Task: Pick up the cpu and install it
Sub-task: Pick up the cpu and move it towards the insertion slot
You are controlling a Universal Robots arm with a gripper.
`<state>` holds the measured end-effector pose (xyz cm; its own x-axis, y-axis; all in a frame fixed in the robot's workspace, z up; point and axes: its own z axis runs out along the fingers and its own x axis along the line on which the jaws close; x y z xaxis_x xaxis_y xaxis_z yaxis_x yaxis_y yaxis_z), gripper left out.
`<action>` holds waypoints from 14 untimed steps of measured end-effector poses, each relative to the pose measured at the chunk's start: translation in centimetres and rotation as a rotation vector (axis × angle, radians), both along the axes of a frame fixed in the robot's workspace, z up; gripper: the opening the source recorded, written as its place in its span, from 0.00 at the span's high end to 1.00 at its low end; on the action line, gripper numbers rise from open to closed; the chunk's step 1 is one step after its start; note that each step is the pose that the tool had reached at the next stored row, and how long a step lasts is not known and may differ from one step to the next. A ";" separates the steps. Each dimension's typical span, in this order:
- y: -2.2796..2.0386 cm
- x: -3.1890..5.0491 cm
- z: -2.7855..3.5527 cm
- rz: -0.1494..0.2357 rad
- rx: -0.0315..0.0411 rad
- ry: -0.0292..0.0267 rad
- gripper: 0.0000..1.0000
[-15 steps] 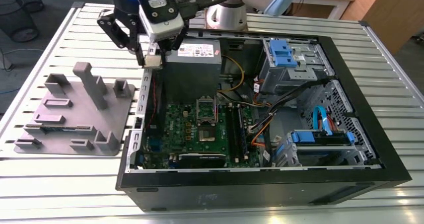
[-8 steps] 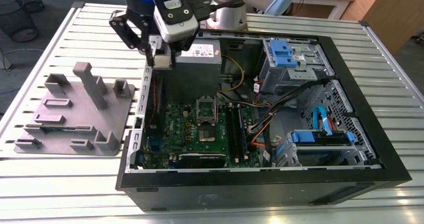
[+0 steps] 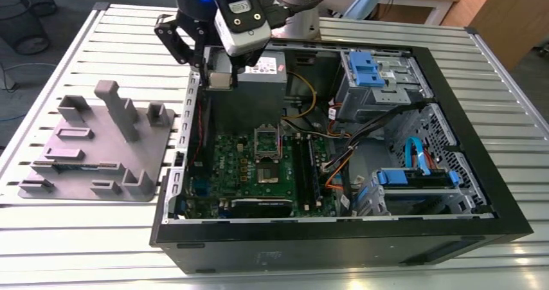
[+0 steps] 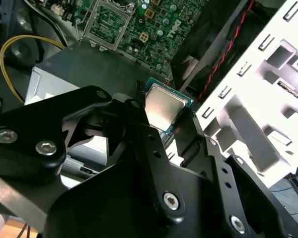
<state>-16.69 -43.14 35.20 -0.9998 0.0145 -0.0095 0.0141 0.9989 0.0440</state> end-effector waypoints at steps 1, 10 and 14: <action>0.00 0.08 0.00 0.000 0.0000 0.0000 0.53; 0.00 0.99 -0.04 0.000 -0.0001 0.0001 0.53; 0.00 2.00 -0.07 0.000 0.0000 0.0001 0.53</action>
<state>-14.69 -43.14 35.13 -0.9999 0.0145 -0.0094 0.0140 0.9989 0.0440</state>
